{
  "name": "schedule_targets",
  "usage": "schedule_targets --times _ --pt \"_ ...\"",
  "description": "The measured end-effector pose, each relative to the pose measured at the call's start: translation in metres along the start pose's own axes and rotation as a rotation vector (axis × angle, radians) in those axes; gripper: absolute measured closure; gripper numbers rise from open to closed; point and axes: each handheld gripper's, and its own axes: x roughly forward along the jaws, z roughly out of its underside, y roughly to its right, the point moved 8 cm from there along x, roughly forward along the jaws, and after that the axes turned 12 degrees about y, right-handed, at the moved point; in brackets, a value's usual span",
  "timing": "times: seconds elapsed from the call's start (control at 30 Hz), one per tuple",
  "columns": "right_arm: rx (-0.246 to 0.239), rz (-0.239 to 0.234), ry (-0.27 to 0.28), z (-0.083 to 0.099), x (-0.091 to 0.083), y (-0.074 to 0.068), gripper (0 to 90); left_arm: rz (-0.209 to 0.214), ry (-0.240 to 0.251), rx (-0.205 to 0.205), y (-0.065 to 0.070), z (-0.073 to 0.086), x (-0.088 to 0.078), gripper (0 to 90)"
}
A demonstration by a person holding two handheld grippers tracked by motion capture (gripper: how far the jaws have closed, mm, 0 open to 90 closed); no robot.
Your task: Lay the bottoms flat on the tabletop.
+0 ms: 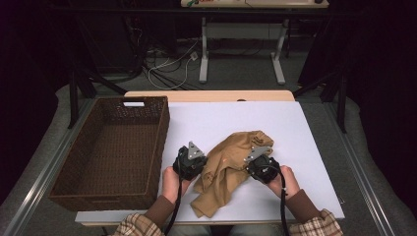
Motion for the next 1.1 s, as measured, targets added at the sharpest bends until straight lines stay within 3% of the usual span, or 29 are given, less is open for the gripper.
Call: schedule_targets --times 0.13,0.27,0.33,0.43,0.47,0.53,0.57,0.7,0.83,1.1 --pt "0.008 -0.016 0.026 -0.004 0.000 -0.003 73.8 0.008 -0.003 0.002 0.001 0.000 0.003 79.9" --pt "0.008 -0.040 0.068 -0.013 0.003 -0.012 50.8 0.021 -0.010 -0.007 0.004 0.001 0.007 67.7" --pt "0.013 -0.031 0.085 -0.018 0.006 -0.015 48.9 0.017 -0.017 -0.012 0.005 0.000 0.011 58.7" --pt "-0.009 -0.024 0.114 -0.026 0.011 -0.019 60.0 0.092 -0.005 -0.024 0.012 -0.001 0.018 55.1" --pt "-0.012 -0.032 0.119 -0.028 0.013 -0.021 72.7 0.110 -0.008 -0.023 0.014 0.000 0.020 60.1" --pt "-0.025 -0.023 0.121 -0.029 0.013 -0.022 85.6 0.126 -0.018 -0.018 0.017 0.004 0.022 72.1" --pt "-0.031 -0.022 0.122 -0.028 0.012 -0.022 87.6 0.125 -0.026 -0.010 0.019 0.007 0.023 76.9" --pt "-0.042 -0.005 0.111 -0.022 0.002 -0.017 88.9 0.101 -0.028 0.003 0.019 0.008 0.022 86.8" --pt "-0.031 0.012 0.104 -0.014 -0.009 -0.006 88.9 0.070 -0.028 0.012 0.015 0.008 0.017 87.7" --pt "-0.014 0.028 0.092 0.003 -0.027 0.009 88.9 0.049 -0.026 -0.013 0.011 0.007 -0.003 87.8"
